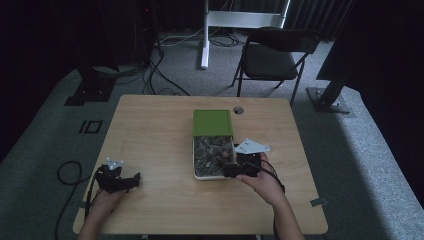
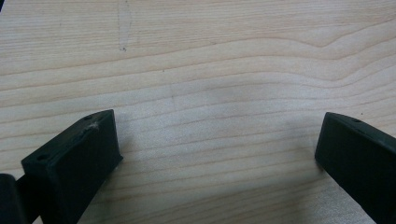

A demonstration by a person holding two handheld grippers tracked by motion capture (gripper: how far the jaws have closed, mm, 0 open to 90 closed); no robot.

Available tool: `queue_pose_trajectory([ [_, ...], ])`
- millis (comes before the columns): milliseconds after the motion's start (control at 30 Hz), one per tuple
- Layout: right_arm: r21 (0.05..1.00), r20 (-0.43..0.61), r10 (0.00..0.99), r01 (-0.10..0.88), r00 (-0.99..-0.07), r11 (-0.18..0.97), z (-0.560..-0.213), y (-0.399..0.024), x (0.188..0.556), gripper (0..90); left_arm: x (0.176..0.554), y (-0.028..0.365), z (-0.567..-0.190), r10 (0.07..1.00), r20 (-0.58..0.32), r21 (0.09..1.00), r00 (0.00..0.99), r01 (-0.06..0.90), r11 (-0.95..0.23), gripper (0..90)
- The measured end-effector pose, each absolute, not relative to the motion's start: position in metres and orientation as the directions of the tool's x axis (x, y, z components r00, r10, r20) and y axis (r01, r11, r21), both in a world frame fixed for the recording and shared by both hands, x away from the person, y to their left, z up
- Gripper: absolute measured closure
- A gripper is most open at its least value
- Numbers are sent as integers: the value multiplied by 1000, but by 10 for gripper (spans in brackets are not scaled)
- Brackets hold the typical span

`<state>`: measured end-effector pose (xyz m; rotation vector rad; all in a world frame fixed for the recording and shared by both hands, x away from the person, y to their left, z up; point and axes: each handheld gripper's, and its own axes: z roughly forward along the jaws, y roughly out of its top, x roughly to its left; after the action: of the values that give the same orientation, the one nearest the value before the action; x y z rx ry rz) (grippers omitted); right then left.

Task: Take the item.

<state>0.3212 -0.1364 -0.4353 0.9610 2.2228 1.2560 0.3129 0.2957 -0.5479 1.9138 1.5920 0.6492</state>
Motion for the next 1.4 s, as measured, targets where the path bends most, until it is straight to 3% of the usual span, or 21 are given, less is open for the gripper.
queue_pose_trajectory([
  [533,851,-12,691,355,-723,386,-445,-105,330,239,313,296,-548,984,12,689,177,712,-137,3],
  [1133,837,-23,646,339,-763,430,-454,-77,340,492,313,296,-548,983,13,688,181,712,-140,3],
  [1400,817,-36,652,354,-757,456,-463,-67,346,509,313,296,-548,983,13,689,181,711,-140,3],
])
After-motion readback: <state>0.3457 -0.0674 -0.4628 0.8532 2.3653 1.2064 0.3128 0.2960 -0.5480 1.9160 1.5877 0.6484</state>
